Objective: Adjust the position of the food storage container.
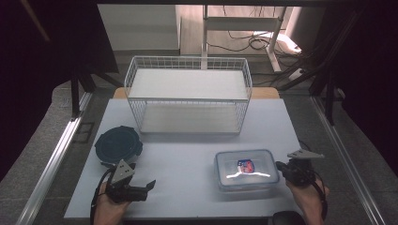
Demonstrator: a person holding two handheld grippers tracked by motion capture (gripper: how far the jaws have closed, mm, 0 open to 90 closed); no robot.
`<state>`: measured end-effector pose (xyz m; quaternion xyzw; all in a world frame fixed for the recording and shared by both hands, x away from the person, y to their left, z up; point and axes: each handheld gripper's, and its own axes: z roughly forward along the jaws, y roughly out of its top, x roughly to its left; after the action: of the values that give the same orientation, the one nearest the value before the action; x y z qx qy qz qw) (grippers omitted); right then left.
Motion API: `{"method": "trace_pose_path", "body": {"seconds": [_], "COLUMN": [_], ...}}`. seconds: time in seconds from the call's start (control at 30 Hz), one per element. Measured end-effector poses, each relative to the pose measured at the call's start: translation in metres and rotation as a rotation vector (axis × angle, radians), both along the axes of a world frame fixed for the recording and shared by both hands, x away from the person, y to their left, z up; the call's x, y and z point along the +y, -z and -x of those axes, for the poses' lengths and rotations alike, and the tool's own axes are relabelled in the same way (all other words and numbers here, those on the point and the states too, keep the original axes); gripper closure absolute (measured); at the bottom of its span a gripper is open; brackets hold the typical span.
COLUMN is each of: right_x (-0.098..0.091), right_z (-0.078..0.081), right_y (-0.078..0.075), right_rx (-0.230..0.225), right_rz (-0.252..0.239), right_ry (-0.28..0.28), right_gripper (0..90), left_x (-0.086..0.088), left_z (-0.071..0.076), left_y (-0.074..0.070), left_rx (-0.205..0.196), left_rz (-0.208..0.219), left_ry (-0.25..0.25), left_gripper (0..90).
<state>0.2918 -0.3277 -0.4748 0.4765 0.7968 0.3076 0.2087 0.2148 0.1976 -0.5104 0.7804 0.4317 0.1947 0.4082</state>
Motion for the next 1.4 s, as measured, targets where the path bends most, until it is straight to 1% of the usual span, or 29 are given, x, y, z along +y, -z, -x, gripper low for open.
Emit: {"method": "trace_pose_path", "body": {"seconds": [0.1,0.17,0.23,0.3,0.37,0.47,0.63,0.7,0.8,0.9,0.97,1.03,1.07,1.13,1.2,1.23,1.27,1.3,1.33,1.4], "right_x": [0.012,0.02,0.034,0.047,0.059,0.074,0.091,0.099,0.111,0.123,0.128,0.126,0.123,0.117,0.108,0.104,0.1,0.097,0.094,0.089], "right_z": [0.003,0.004,0.006,0.008,0.01,0.012,0.009,0.006,0.004,0.006,0.007,0.008,0.008,0.009,0.01,0.011,0.012,0.013,0.015,0.016], "right_y": [0.001,0.005,0.011,0.011,0.012,0.013,0.016,0.016,0.017,0.018,0.018,0.017,0.015,0.011,0.008,0.007,0.006,0.006,0.005,0.005], "right_rx": [0.023,0.056,0.092,0.087,0.091,0.09,0.091,0.091,0.102,0.101,0.096,0.09,0.073,0.043,0.022,0.011,-0.006,-0.017,-0.033,-0.065], "right_rz": [0.006,0.006,0.007,0.026,0.018,0.013,-0.018,-0.025,-0.041,-0.046,-0.036,-0.038,-0.034,-0.019,-0.029,-0.033,-0.034,-0.027,-0.018,-0.021], "right_ry": [-0.04,-0.072,-0.123,-0.155,-0.193,-0.229,-0.266,-0.275,-0.304,-0.34,-0.353,-0.351,-0.344,-0.34,-0.327,-0.324,-0.324,-0.324,-0.324,-0.328], "right_gripper": [89.5,89.5,89.5,89.5,89.5,89.5,89.5,89.5,89.5,89.5,89.4,89.3,88.5,81.7,71.6,67.0,61.3,58.1,52.6,35.3], "left_x": [0.0,0.001,0.001,0.001,0.0,0.0,0.0,0.0,0.0,0.001,0.001,0.002,0.003,0.003,0.002,0.002,0.001,0.0,0.0,0.0], "left_z": [0.0,0.0,0.0,0.0,-0.001,-0.002,-0.002,-0.002,-0.002,-0.002,-0.002,-0.002,-0.002,-0.001,-0.001,-0.001,0.0,0.0,0.0,0.0], "left_y": [0.0,0.0,0.0,0.0,0.0,0.001,0.0,0.0,0.0,0.001,0.001,0.0,0.0,0.0,0.0,0.001,0.001,0.001,0.001,0.001], "left_rx": [0.003,0.004,0.005,0.008,0.018,0.033,0.033,0.036,0.038,0.04,0.039,0.037,0.036,0.03,0.026,0.026,0.025,0.023,0.023,0.02], "left_rz": [0.004,0.008,0.01,0.013,0.017,0.024,0.038,0.033,0.029,0.032,0.032,0.04,0.042,0.037,0.029,0.017,0.009,0.0,-0.003,-0.004], "left_ry": [0.002,0.003,0.004,0.005,0.006,0.009,0.017,0.016,0.015,0.018,0.02,0.025,0.027,0.036,0.046,0.052,0.053,0.053,0.055,0.06], "left_gripper": [5.4,5.4,5.5,5.6,5.9,5.9,5.8,5.9,6.0,6.1,6.2,6.2,6.2,6.2,6.2,6.0,5.6,5.5,5.5,5.4]}}
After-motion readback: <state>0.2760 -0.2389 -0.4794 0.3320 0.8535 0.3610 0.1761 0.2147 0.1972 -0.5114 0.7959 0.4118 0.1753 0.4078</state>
